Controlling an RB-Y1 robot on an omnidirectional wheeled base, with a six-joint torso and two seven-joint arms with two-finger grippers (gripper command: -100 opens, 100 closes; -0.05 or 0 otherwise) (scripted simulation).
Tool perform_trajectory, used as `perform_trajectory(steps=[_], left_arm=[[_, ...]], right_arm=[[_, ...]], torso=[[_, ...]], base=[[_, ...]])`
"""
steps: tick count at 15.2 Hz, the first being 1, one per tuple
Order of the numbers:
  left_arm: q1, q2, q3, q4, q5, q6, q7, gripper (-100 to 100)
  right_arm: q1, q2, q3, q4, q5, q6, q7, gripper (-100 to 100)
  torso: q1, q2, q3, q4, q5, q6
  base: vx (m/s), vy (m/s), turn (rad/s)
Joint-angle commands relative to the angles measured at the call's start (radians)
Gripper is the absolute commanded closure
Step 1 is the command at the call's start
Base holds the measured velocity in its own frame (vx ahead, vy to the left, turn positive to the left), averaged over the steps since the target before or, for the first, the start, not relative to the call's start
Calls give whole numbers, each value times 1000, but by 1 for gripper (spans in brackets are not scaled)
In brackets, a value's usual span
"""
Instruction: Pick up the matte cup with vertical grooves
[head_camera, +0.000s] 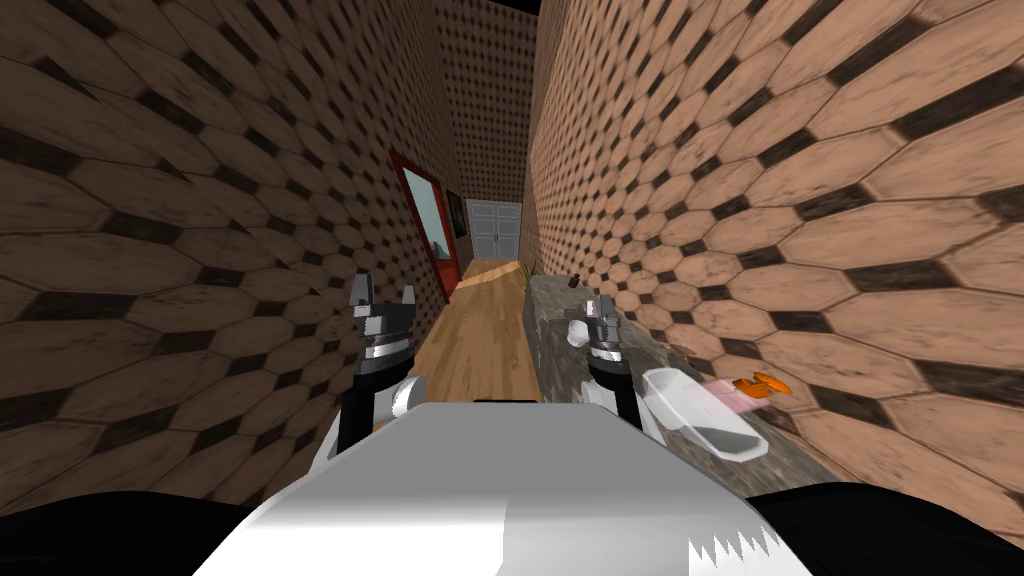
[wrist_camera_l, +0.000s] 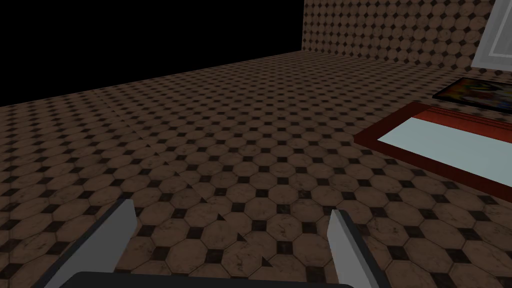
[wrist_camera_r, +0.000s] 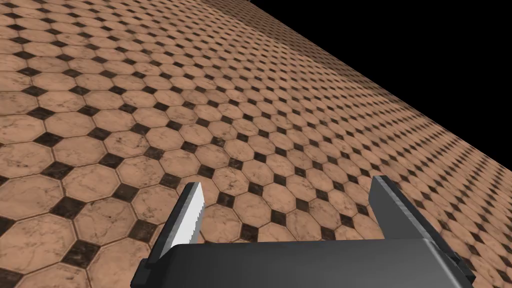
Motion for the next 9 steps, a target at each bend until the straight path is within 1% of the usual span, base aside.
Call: perform_trajectory(steps=[1, 2, 5, 6, 8, 9], left_arm=[[0, 0, 0, 0, 0, 0, 0, 0], [0, 0, 0, 0, 0, 0, 0, 0], [0, 0, 0, 0, 0, 0, 0, 0], [0, 0, 0, 0, 0, 0, 0, 0], [0, 0, 0, 0, 0, 0, 0, 0], [0, 0, 0, 0, 0, 0, 0, 0]], right_arm=[[-23, -44, 14, 13, 23, -7, -3, -100], [-23, -44, 14, 13, 23, -7, -3, -100], [-78, -117, 49, 44, 80, -23, -9, -100], [-78, -124, 49, 44, 80, -23, -9, -100], [-126, -179, 83, 73, 134, -39, -15, -100], [-130, -191, 83, 73, 135, -39, -15, -100]], torso=[[0, 0, 0, 0, 0, 0], [0, 0, 0, 0, 0, 0], [0, 0, 0, 0, 0, 0], [0, 1, 0, 0, 0, 0], [-1, 1, 0, 0, 0, 0], [-1, 1, 0, 0, 0, 0]], base=[[0, 0, 0], [-8, -2, -7], [-13, -3, -11], [-15, -4, -6], [-15, -4, -11], [-15, -6, -7]])
